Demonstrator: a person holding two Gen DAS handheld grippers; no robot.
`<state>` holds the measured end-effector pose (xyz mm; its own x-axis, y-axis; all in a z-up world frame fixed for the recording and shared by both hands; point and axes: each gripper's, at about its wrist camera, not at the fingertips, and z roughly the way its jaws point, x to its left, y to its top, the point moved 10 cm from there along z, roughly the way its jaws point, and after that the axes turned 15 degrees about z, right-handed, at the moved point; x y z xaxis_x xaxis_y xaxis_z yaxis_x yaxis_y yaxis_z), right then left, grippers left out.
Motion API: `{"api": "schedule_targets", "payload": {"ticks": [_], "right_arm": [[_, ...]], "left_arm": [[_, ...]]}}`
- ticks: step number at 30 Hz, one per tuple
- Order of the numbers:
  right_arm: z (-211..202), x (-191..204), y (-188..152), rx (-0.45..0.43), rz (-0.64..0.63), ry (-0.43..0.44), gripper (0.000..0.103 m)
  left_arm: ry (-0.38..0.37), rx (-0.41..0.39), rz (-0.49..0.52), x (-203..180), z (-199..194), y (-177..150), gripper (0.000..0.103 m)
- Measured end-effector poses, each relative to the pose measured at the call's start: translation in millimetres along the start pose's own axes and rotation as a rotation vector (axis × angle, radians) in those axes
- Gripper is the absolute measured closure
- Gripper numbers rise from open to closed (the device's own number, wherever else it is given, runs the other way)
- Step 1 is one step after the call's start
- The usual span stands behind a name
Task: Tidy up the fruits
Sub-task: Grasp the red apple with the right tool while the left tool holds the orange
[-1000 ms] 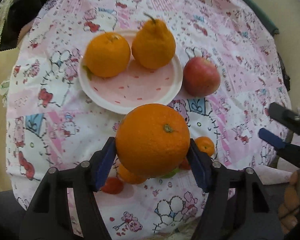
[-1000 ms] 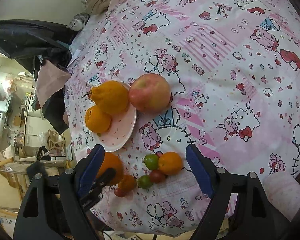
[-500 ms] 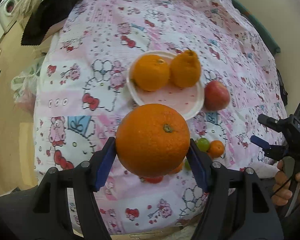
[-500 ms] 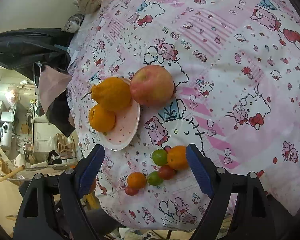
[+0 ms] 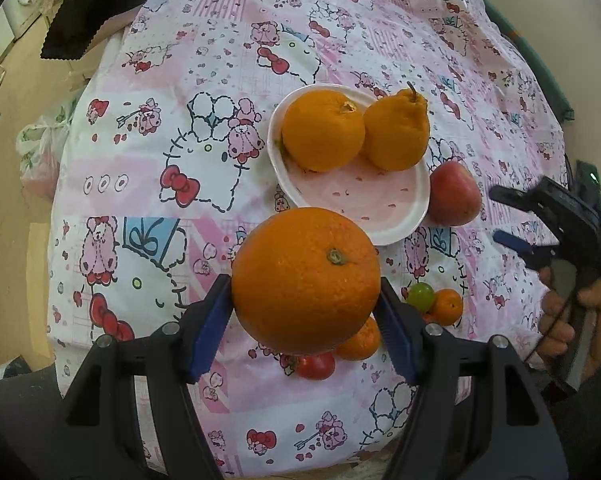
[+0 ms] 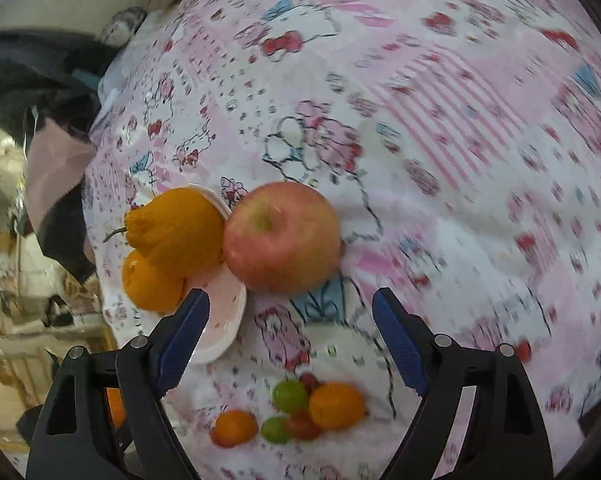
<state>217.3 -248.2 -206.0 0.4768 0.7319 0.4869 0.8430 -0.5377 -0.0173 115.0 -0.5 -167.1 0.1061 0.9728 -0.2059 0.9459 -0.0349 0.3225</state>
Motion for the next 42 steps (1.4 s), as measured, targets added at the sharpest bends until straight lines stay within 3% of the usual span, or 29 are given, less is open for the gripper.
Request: {"api": "schedule_targets", "payload": {"ticks": [9, 16, 25, 31, 34, 36, 37, 38, 42], "right_arm": [[49.3, 8.2, 2.6, 0.030, -0.083, -0.122, 0.015], [69.3, 2.1, 4.7, 0.072, -0.084, -0.138, 0.018], [64.9, 5.6, 6.3, 0.038, -0.142, -0.165, 0.019], [47.2, 6.8, 12.5, -0.014, -0.129, -0.131, 0.022], [31.8, 11.0, 15.5, -0.043, -0.128, -0.097, 0.031], [22.2, 15.0, 14.9, -0.050, -0.125, -0.066, 0.046], [16.8, 15.8, 14.5, -0.057, -0.129, -0.069, 0.066], [14.0, 15.1, 13.2, -0.055, -0.131, -0.073, 0.073], [21.2, 7.5, 5.4, -0.024, -0.109, -0.067, 0.072]], "left_arm": [[0.001, 0.015, -0.028, 9.7, 5.3, -0.7, 0.037], [0.007, 0.016, -0.016, 7.5, 9.5, 3.8, 0.037], [0.021, 0.029, -0.010, 11.1, 13.5, 2.4, 0.037], [0.024, 0.017, -0.015, 12.8, 10.6, 4.2, 0.037], [0.031, 0.009, -0.011, 12.4, 9.3, 4.9, 0.037], [0.036, 0.003, -0.008, 12.7, 8.5, 5.6, 0.037], [0.038, 0.001, -0.008, 13.0, 8.3, 6.0, 0.037], [0.040, 0.000, -0.009, 13.3, 8.2, 6.3, 0.037], [0.049, 0.003, -0.005, 15.1, 7.8, 3.0, 0.037]]}}
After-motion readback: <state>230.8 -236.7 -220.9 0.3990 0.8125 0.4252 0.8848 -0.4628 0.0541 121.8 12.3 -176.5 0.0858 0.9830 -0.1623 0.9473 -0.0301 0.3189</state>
